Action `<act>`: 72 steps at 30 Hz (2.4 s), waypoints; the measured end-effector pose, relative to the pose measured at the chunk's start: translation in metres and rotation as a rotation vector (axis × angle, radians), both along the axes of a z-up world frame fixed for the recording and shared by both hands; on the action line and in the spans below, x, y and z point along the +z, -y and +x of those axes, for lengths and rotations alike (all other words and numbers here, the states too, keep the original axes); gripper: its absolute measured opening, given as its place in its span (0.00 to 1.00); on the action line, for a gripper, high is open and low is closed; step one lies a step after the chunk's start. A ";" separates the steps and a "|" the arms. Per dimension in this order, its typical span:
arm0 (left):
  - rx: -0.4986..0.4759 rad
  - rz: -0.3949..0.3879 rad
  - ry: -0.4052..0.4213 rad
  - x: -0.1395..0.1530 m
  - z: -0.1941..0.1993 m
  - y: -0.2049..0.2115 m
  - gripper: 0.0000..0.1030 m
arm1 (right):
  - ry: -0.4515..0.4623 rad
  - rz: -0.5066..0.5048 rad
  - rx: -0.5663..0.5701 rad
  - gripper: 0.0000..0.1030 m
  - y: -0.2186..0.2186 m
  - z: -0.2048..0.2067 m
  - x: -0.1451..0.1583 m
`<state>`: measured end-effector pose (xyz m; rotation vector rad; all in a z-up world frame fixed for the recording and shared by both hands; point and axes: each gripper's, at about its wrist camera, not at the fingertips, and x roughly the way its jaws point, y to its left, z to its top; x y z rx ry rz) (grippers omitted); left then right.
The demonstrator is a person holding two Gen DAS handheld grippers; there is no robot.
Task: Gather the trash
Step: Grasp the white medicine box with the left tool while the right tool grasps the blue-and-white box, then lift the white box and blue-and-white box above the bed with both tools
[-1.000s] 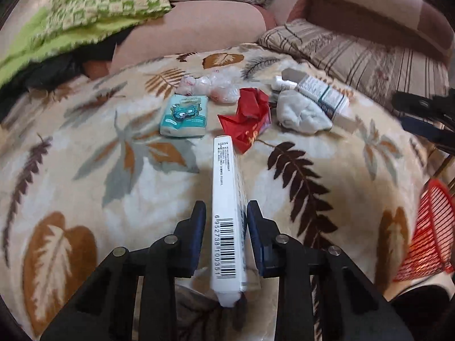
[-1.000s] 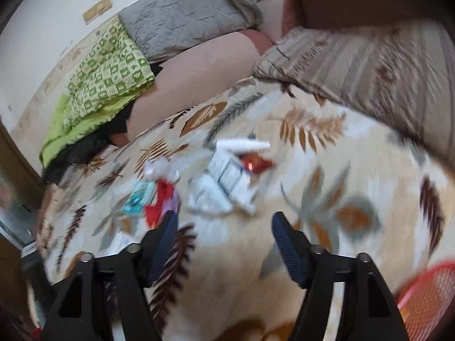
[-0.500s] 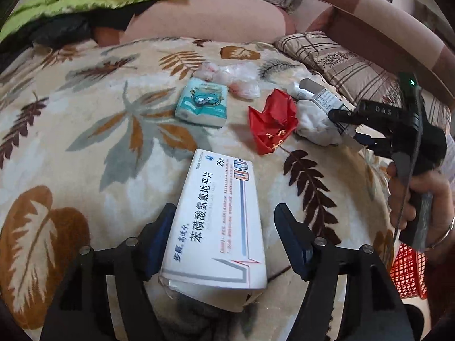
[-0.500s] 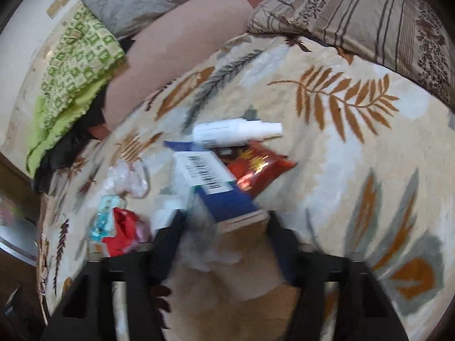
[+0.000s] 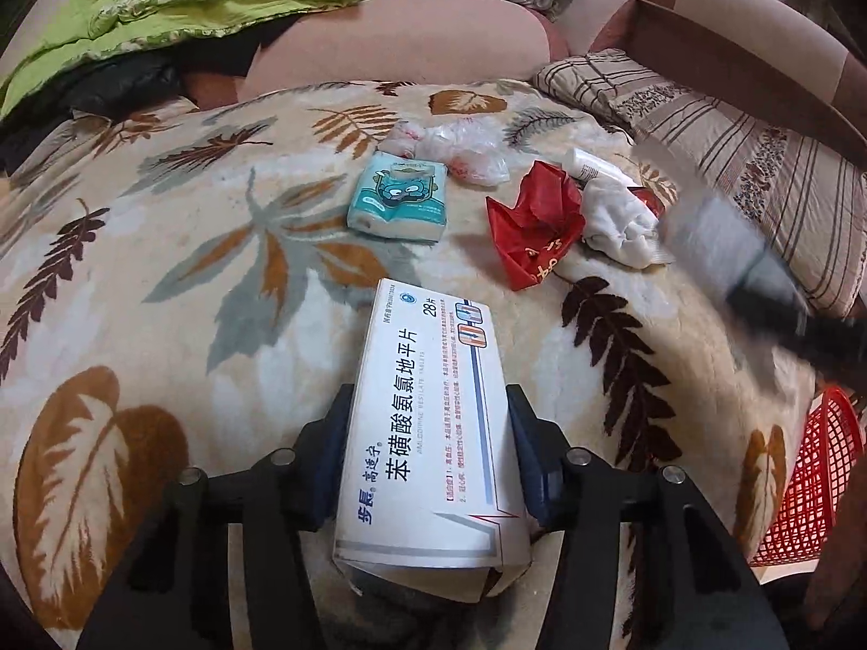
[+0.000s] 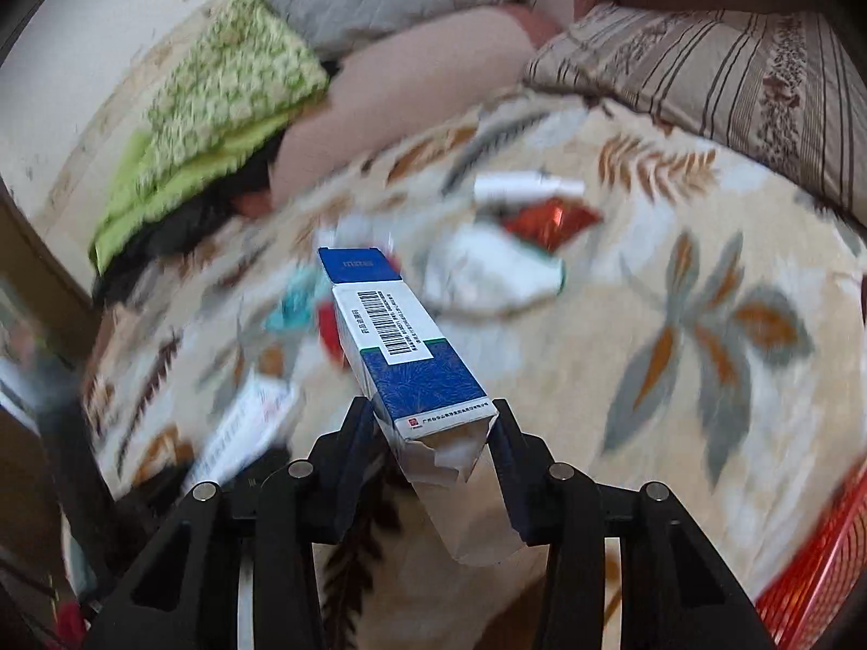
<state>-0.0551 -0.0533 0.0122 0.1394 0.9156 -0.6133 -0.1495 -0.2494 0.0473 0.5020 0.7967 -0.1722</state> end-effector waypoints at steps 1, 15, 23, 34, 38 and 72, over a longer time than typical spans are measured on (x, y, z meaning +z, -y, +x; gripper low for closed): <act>0.001 -0.003 -0.004 0.001 -0.001 -0.002 0.50 | -0.025 -0.025 0.024 0.46 -0.009 0.001 -0.003; 0.031 0.026 -0.018 0.000 -0.018 -0.017 0.52 | -0.065 -0.116 0.105 0.68 -0.030 0.007 -0.012; 0.025 0.038 -0.005 -0.003 -0.019 -0.014 0.56 | -0.099 -0.123 0.118 0.41 -0.036 0.017 -0.021; -0.002 0.041 -0.001 -0.008 -0.021 -0.008 0.68 | -0.003 -0.144 0.050 0.36 -0.032 -0.002 -0.002; -0.011 0.055 0.009 -0.007 -0.024 -0.002 0.72 | -0.048 -0.112 0.064 0.37 -0.031 0.001 -0.009; 0.055 -0.095 0.098 0.026 -0.054 -0.038 0.48 | 0.085 -0.127 -0.059 0.37 -0.038 -0.031 0.034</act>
